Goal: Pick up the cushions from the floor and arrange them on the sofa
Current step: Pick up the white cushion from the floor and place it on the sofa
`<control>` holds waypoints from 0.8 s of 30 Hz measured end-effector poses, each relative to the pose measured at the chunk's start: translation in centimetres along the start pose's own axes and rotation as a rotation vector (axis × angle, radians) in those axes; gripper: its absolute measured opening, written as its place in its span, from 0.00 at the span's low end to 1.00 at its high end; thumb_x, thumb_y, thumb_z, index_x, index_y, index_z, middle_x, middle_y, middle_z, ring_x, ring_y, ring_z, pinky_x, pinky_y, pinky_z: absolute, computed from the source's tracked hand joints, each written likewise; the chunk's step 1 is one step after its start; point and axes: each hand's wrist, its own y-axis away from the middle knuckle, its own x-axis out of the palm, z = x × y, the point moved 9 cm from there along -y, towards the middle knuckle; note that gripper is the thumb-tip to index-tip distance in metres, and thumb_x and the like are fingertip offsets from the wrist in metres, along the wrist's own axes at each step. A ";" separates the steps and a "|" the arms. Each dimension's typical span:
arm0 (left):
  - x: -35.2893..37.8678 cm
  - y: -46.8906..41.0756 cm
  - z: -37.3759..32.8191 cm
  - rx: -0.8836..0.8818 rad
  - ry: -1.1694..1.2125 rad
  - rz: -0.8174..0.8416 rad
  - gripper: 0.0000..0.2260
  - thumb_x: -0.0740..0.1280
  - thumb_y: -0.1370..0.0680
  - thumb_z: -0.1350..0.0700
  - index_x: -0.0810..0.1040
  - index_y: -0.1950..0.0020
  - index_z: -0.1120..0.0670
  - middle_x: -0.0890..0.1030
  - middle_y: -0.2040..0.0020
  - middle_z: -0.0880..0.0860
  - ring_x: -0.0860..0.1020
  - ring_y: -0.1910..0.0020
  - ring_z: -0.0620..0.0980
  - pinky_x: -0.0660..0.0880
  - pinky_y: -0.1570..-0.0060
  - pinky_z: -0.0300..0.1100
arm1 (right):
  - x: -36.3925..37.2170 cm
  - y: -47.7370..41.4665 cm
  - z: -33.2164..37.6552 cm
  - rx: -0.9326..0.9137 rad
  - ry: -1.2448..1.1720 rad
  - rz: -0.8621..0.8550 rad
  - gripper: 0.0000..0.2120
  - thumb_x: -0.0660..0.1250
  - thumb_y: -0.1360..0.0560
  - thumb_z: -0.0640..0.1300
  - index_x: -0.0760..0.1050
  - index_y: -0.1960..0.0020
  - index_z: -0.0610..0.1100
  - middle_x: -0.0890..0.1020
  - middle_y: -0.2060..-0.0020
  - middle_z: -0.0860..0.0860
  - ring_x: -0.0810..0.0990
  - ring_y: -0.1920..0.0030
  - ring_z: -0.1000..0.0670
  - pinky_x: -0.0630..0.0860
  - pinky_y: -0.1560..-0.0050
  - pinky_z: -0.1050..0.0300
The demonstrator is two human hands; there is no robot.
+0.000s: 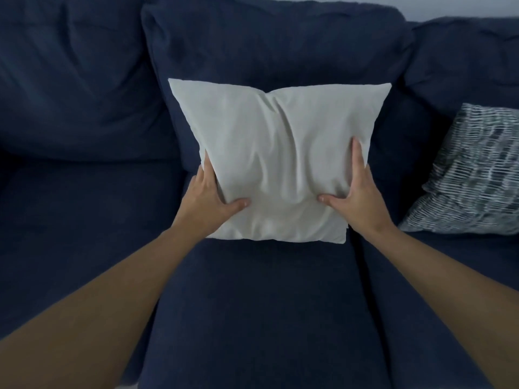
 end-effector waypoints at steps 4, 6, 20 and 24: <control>1.5 -3.8 0.6 -0.008 -0.025 -0.043 0.58 0.79 0.34 0.37 0.43 0.17 0.43 0.56 0.19 0.40 0.65 0.24 0.49 0.71 0.29 0.56 | 0.1 -3.6 -1.7 -0.010 0.012 -0.049 0.58 0.79 0.30 0.48 0.37 0.19 0.59 0.56 0.20 0.53 0.58 0.43 0.72 0.69 0.43 0.61; 2.6 -5.1 1.7 -0.040 -0.046 -0.033 0.61 0.80 0.36 0.35 0.41 0.17 0.43 0.56 0.19 0.41 0.64 0.23 0.48 0.70 0.28 0.56 | 0.6 -5.1 -2.8 0.008 0.023 -0.030 0.59 0.79 0.30 0.48 0.35 0.20 0.61 0.56 0.21 0.52 0.59 0.41 0.69 0.70 0.43 0.60; 3.4 -6.5 5.4 -0.274 -0.179 0.105 0.70 0.80 0.40 0.32 0.26 0.22 0.39 0.58 0.28 0.54 0.69 0.37 0.51 0.72 0.45 0.48 | 2.4 -6.6 -7.5 0.164 0.111 0.124 0.62 0.78 0.33 0.60 0.28 0.23 0.64 0.62 0.30 0.44 0.71 0.39 0.46 0.74 0.42 0.48; 1.6 -4.8 5.0 -0.286 -0.237 0.133 0.67 0.76 0.38 0.28 0.26 0.22 0.41 0.45 0.18 0.52 0.62 0.22 0.55 0.74 0.35 0.56 | 1.6 -4.4 -7.5 0.303 0.179 0.110 0.58 0.72 0.31 0.66 0.29 0.22 0.61 0.50 0.21 0.40 0.58 0.23 0.38 0.65 0.28 0.36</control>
